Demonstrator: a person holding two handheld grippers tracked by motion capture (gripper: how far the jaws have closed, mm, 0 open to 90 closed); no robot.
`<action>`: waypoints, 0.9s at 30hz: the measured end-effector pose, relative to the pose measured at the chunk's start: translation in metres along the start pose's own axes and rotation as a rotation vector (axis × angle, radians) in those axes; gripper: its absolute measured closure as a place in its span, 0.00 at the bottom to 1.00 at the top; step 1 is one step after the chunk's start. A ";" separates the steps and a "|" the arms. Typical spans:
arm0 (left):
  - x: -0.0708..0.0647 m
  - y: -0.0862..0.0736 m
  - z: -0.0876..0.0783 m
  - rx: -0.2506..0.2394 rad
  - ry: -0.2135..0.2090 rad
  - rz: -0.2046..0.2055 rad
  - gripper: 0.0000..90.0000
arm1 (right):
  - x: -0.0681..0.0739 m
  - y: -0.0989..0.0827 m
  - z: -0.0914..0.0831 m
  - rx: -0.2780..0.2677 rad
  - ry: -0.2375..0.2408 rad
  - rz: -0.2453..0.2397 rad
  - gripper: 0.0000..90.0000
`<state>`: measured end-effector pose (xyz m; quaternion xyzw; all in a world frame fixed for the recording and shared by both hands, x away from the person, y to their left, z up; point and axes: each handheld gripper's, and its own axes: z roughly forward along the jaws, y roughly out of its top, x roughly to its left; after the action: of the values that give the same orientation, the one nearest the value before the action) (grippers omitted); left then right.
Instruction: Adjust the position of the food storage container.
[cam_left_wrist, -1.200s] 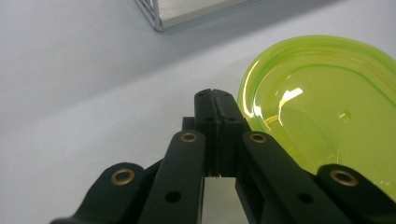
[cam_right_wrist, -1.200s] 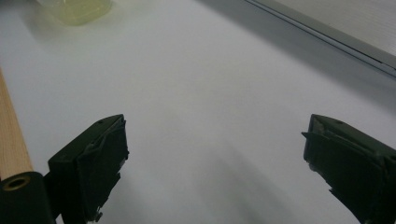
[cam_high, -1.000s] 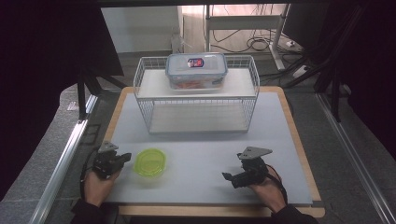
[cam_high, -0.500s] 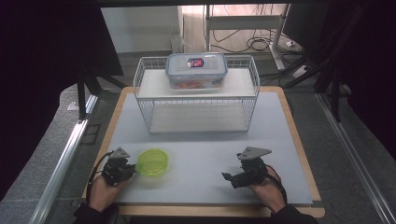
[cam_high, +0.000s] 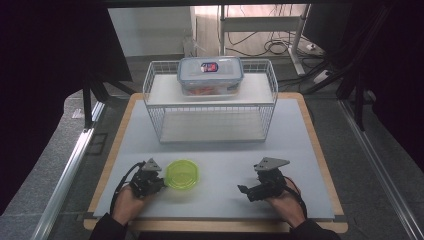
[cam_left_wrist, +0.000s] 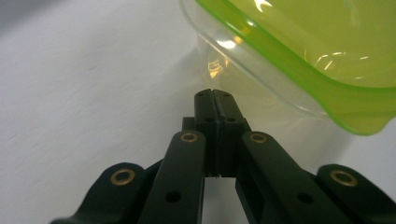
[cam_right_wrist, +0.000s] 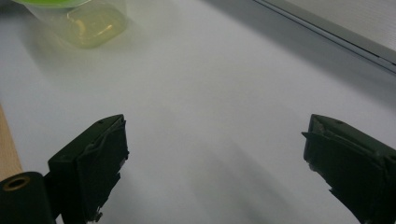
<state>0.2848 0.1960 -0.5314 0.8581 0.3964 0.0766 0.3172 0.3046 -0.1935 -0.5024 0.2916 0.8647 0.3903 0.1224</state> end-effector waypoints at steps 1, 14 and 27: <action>-0.003 0.003 0.002 -0.003 -0.004 0.012 1.00 | 0.000 0.000 0.000 0.000 0.000 0.000 0.07; -0.033 0.026 0.024 -0.002 -0.064 0.106 1.00 | -0.001 0.000 0.001 0.007 -0.004 0.002 0.07; -0.054 0.040 0.033 -0.022 -0.108 0.148 0.99 | -0.002 -0.001 0.001 0.011 -0.004 0.007 0.07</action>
<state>0.2861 0.1212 -0.5269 0.8844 0.3134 0.0580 0.3410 0.3060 -0.1947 -0.5035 0.2959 0.8656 0.3853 0.1210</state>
